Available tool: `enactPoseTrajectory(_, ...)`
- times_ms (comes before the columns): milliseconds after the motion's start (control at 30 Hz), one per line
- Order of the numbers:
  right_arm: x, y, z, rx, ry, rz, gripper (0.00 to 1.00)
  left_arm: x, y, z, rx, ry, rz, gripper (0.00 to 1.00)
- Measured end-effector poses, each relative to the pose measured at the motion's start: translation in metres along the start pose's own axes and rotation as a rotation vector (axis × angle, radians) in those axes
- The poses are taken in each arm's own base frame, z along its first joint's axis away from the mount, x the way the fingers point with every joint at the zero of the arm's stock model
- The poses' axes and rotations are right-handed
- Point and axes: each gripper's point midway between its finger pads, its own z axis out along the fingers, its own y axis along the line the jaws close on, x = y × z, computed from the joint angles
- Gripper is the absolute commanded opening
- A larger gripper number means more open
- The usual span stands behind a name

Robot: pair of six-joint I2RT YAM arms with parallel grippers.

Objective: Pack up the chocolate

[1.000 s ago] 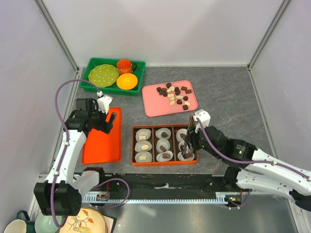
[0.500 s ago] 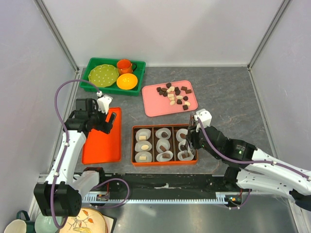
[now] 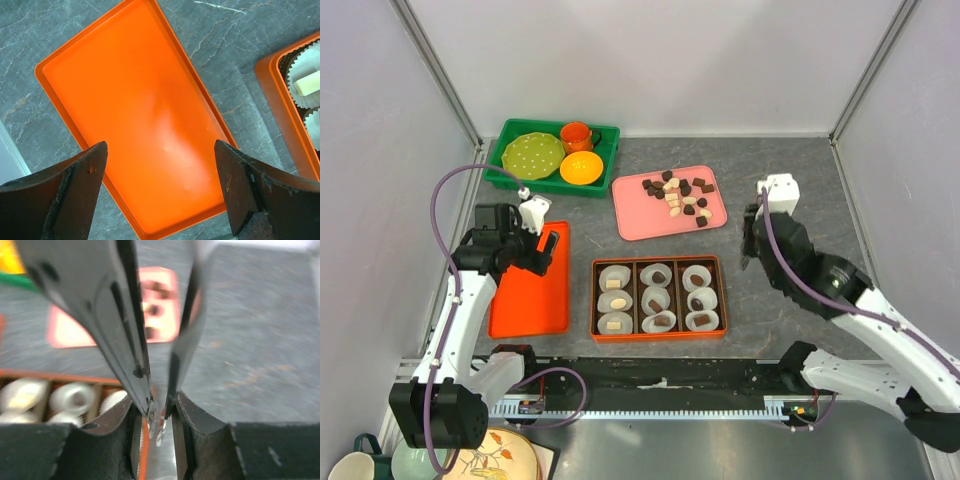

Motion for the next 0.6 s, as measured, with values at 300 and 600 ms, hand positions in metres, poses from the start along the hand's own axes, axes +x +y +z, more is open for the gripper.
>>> enactPoseTrajectory(300,0.059,-0.099,0.114,0.285,0.378,0.015,0.35,-0.002,-0.004,0.000,0.024,-0.012,0.001,0.95)
enactPoseTrajectory(600,0.086,-0.119,0.241,0.228,0.588,0.029,0.35,-0.009,-0.006,-0.003,0.043,-0.029,0.007,0.96)
